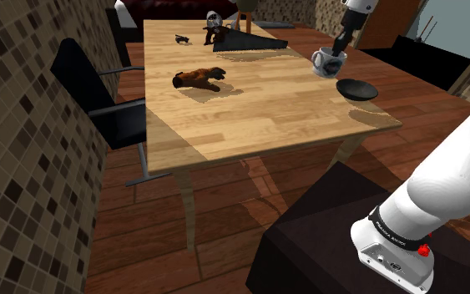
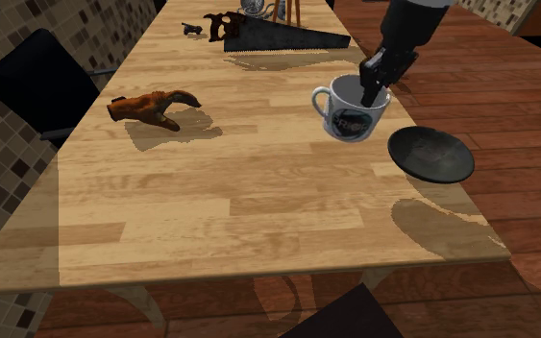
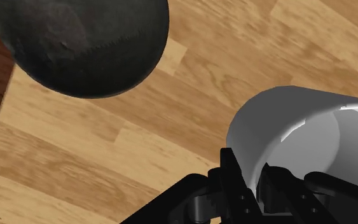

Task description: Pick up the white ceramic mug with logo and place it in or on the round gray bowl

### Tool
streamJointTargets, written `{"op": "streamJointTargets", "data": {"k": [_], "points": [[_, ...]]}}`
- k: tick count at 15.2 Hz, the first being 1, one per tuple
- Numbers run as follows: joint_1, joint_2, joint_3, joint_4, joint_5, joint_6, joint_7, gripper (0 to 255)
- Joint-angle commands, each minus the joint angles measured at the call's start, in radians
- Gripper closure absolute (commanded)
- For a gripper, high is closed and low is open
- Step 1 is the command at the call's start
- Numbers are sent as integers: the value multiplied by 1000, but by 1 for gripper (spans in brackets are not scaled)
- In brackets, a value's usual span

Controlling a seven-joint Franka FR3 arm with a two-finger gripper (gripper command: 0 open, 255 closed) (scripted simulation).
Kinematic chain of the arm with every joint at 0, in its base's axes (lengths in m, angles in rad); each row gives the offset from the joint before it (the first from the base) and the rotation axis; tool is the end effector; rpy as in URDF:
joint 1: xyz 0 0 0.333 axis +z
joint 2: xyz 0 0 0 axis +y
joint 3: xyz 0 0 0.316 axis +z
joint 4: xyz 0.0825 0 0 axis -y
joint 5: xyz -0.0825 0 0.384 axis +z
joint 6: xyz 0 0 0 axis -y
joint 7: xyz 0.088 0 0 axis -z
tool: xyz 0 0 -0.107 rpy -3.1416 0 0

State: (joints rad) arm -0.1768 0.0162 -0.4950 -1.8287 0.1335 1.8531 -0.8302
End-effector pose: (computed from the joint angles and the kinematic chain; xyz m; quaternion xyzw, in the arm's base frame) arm 0.4522 -0.3444 0.5185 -0.9963 -0.0608 -0.0449 0.0406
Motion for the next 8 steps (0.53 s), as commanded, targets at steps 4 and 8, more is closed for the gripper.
{"op": "streamJointTargets", "data": {"k": [4, 8], "points": [[-68, 74, -57, 85, 40, -39, -131, 255], [-138, 158, -97, 184, 88, -83, -240, 255]]}}
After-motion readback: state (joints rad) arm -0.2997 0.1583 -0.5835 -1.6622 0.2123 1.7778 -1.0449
